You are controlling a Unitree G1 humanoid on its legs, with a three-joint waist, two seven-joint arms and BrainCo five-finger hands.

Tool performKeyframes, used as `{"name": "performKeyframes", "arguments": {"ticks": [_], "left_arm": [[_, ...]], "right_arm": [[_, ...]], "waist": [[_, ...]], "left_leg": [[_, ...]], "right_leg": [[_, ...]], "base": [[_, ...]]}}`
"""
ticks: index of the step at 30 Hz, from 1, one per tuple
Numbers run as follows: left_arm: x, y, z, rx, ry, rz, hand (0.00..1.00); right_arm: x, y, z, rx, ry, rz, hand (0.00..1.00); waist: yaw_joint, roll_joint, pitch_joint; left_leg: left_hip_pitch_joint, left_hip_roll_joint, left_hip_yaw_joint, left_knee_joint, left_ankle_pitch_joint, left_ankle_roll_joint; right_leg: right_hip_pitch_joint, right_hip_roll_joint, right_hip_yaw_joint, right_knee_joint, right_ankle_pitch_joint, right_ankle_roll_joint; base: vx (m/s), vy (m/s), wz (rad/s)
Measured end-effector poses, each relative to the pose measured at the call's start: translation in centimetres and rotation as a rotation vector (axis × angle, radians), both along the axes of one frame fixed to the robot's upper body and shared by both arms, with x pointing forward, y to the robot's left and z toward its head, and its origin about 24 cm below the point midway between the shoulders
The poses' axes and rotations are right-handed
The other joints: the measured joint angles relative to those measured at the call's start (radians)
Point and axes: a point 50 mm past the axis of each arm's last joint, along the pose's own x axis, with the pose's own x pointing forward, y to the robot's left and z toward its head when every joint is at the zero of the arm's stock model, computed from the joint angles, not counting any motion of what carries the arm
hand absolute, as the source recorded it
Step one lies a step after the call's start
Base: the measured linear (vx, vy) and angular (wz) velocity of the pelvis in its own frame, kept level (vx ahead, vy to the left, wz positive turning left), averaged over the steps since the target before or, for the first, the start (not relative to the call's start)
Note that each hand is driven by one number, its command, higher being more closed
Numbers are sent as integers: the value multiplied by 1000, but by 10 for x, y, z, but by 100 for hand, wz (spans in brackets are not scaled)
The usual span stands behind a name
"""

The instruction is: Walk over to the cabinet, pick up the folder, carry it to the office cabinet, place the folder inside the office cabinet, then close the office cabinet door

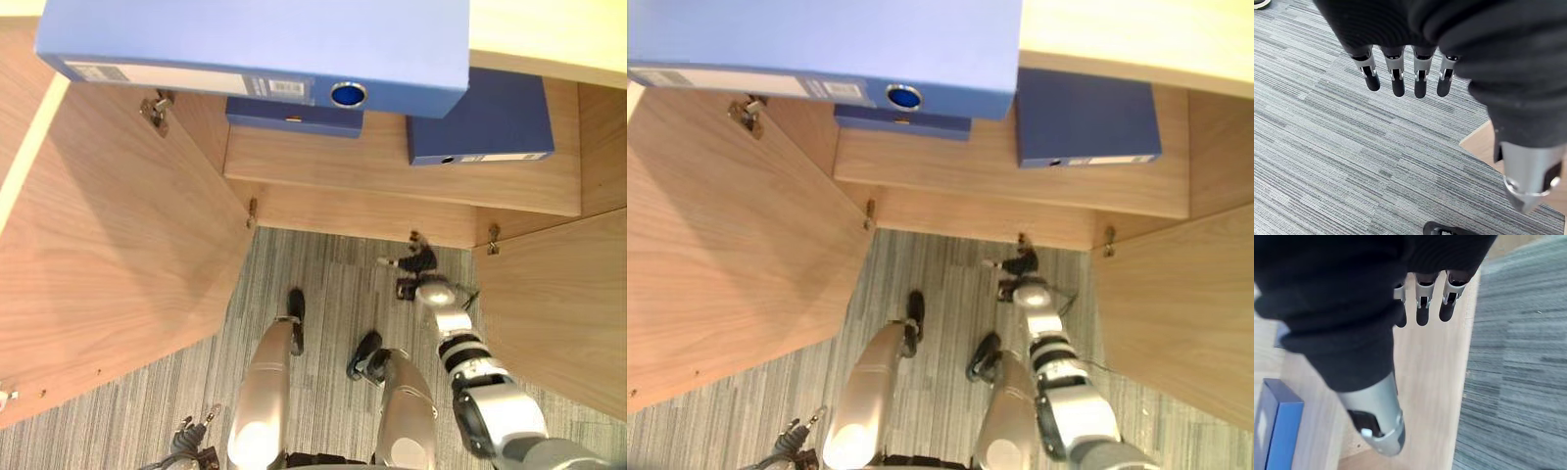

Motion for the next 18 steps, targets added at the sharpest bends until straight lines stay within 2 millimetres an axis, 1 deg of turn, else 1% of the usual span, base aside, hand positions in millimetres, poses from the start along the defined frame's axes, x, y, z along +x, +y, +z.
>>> {"name": "performKeyframes", "arguments": {"ticks": [1,2,3,4,6,9,11,14,15,18], "left_arm": [[0,0,0,4,0,-4,0],[1,-1,0,7,1,-9,0],[2,-3,0,6,1,-14,0],[3,-3,0,5,0,-15,0],[6,-6,0,5,-2,-25,0],[16,-15,1,-14,-30,-30,0],[18,-18,1,-17,-36,-45,0],[18,-19,1,-20,-36,-46,0],[18,-20,0,-20,-36,-51,0],[19,-21,0,-19,-37,-63,0]], "right_arm": [[6,-8,17,-28,-45,-21,0],[9,-13,25,-40,-64,-32,0],[12,-20,39,-66,-99,-49,0],[14,-23,45,-76,-113,-55,0],[19,-28,64,-111,-160,-60,0],[19,-35,72,-156,-174,-71,0],[18,-38,75,-205,-176,-79,0],[16,-45,92,-347,-220,-90,0],[14,-52,101,-424,-237,-102,0],[12,-64,107,-525,-227,-131,0]], "waist": [[4,1,0],[5,3,1],[12,10,5],[15,12,6],[17,26,7],[30,47,10],[32,49,11],[34,52,10],[34,52,10],[35,53,10]], "left_leg": [[-21,-2,0,18,0,0],[-29,-4,0,29,-2,3],[-48,-6,0,52,-8,9],[-58,-7,0,64,-11,12],[-113,-13,0,112,-24,16],[-163,-16,3,139,-31,26],[-176,-16,8,141,-29,22],[-192,-15,13,141,-26,19],[-196,-15,16,138,-25,17],[-196,-15,23,137,-24,17]], "right_leg": [[-21,-8,2,24,-3,-3],[-30,-13,4,38,-8,-5],[-46,-22,6,66,-19,-5],[-59,-28,9,81,-25,-6],[-114,-47,19,141,-46,-7],[-169,-62,28,185,-60,-4],[-187,-67,31,194,-61,-3],[-208,-70,35,201,-62,-4],[-213,-72,35,201,-62,-5],[-215,-76,36,201,-62,-5]], "base": [[-65,0,5],[-72,3,7],[-53,-1,7],[-78,-3,8],[-92,-11,6],[-96,-2,3],[-88,0,1],[-72,-5,1],[-48,-3,3],[-26,-2,1]]}}
